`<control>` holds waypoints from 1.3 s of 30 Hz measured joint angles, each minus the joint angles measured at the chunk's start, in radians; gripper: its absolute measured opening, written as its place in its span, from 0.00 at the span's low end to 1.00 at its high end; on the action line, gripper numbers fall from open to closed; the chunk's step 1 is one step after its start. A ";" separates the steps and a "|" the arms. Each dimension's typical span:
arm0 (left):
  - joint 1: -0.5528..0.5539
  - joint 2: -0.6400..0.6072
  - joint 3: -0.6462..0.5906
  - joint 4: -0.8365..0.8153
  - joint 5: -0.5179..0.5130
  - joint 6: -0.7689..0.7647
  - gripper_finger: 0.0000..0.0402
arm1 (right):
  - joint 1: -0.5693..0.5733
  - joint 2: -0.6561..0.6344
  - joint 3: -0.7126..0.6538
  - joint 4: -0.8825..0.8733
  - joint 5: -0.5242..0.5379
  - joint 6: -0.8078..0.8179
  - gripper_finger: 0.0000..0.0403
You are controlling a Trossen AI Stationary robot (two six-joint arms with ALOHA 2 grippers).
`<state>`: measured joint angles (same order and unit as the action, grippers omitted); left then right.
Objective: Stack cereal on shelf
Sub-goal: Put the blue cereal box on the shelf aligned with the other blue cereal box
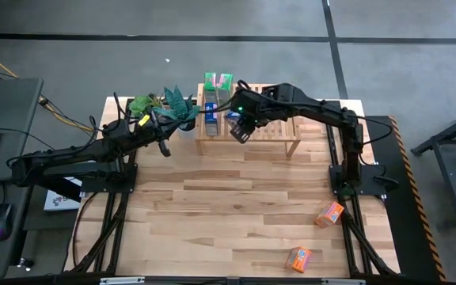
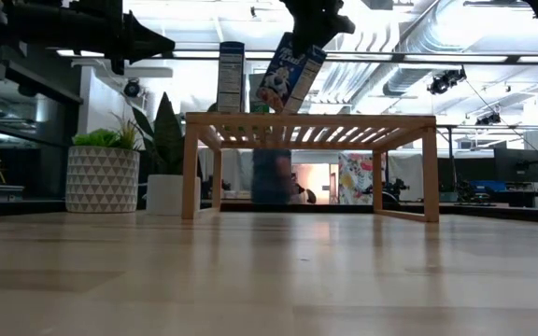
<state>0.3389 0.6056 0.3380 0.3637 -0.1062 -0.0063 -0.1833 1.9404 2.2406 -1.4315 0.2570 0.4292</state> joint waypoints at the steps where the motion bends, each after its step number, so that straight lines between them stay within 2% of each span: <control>1: 0.000 0.000 0.000 0.000 0.000 0.000 0.00 | 0.000 0.000 0.000 0.000 -0.001 -0.003 0.35; 12: 0.000 0.000 0.000 0.000 0.000 0.000 0.00 | -0.001 0.000 0.000 0.001 0.001 -0.005 0.42; 32: 0.000 0.000 0.000 -0.004 0.000 0.000 0.00 | 0.000 0.055 0.000 0.030 -0.005 -0.061 0.42; 39: 0.000 0.000 0.000 -0.004 0.000 0.000 0.00 | -0.002 0.050 0.001 0.045 0.003 -0.072 0.48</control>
<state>0.3389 0.6056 0.3382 0.3595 -0.1059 -0.0059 -0.1848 1.9903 2.2414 -1.3861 0.2604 0.3574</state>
